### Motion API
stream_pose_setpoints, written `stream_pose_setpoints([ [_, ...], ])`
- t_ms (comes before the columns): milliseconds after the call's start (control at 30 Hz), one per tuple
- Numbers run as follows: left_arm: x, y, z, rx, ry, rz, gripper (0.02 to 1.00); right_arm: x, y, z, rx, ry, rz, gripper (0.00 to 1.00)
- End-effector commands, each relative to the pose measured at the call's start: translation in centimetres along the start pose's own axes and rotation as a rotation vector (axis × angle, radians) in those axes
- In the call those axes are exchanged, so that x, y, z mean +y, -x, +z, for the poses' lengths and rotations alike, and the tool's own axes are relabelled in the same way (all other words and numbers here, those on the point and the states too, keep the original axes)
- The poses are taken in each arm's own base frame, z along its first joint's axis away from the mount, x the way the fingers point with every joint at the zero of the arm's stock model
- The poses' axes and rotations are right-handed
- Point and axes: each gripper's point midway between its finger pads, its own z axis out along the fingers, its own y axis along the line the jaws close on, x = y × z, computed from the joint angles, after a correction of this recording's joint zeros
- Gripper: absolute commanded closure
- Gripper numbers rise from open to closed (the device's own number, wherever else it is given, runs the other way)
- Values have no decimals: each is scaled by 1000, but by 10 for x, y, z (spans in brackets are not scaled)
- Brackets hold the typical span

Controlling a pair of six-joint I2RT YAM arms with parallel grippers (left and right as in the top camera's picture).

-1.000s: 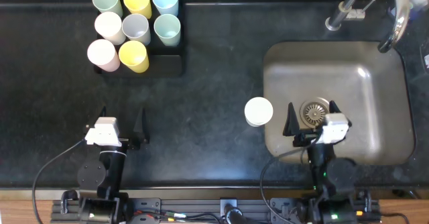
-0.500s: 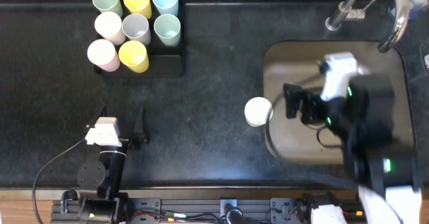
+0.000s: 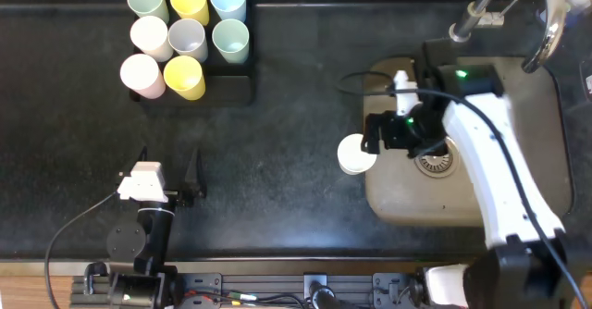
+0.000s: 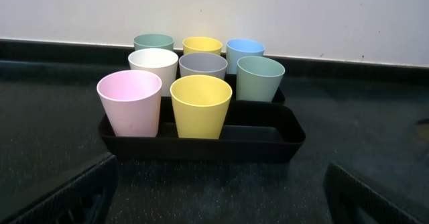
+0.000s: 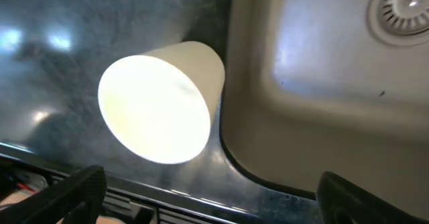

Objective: Store Cups

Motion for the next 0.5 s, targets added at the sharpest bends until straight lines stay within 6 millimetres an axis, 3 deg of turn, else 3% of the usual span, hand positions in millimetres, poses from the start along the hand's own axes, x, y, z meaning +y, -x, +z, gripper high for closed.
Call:
stream_pose_setpoints([
  [33, -1, 1, -1, -4, -6, 14, 18, -4, 13, 4, 0, -51, -16, 3],
  [267, -1, 1, -1, -4, -6, 14, 18, -18, 15, 23, 66, -130, -14, 3],
  [500, -1, 1, -1, -4, -6, 14, 18, -13, 19, 39, 99, -143, -47, 3],
])
